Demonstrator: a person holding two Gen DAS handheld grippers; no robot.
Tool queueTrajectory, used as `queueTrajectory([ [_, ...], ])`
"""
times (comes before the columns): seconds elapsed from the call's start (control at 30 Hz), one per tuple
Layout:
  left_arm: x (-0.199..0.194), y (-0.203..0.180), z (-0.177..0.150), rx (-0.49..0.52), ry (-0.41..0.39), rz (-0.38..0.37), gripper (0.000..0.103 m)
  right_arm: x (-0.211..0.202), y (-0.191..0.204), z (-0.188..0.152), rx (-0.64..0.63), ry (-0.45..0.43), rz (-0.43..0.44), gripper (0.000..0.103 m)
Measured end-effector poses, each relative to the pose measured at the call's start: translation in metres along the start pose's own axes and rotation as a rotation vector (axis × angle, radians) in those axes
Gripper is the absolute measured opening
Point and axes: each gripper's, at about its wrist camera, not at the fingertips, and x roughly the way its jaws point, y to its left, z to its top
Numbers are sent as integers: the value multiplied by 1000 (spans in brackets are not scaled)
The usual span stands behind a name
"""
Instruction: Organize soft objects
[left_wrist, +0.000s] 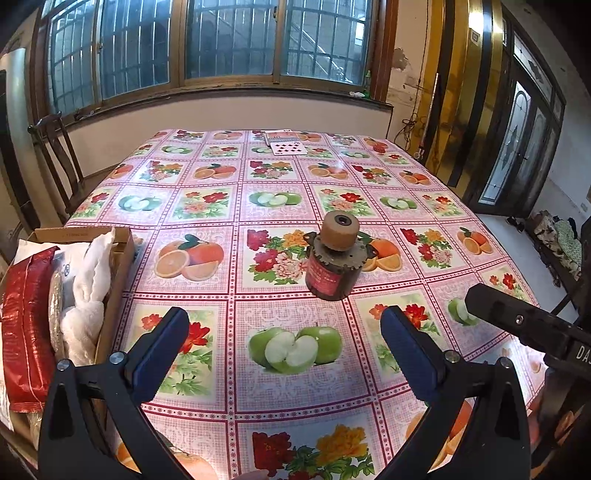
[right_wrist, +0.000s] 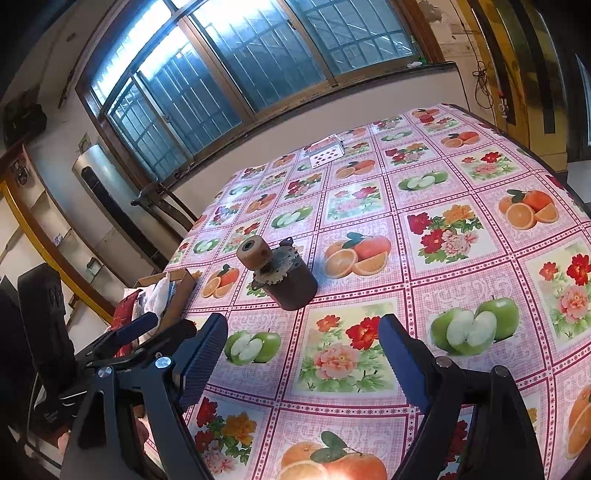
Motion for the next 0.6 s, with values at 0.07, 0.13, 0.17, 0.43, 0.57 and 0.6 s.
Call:
queueTrajectory([
  [0.07, -6, 5, -4, 1, -22, 41, 103, 2, 5, -1, -11, 2, 4, 86],
  [0.13, -13, 12, -8, -8, -36, 82, 103, 3, 16, -3, -40, -2, 24, 86],
  [0.17, -19, 16, -10, -18, -46, 96, 103, 4, 23, -4, -59, -4, 32, 86],
  [0.43, -65, 59, -23, -79, -120, 212, 103, 12, 95, -12, -233, -51, -4, 91],
  [0.57, -82, 87, -31, -123, -130, 272, 103, 23, 126, -12, -251, -48, 14, 92],
  [0.6, -88, 96, -33, -140, -138, 297, 103, 25, 134, -12, -250, -48, 15, 93],
])
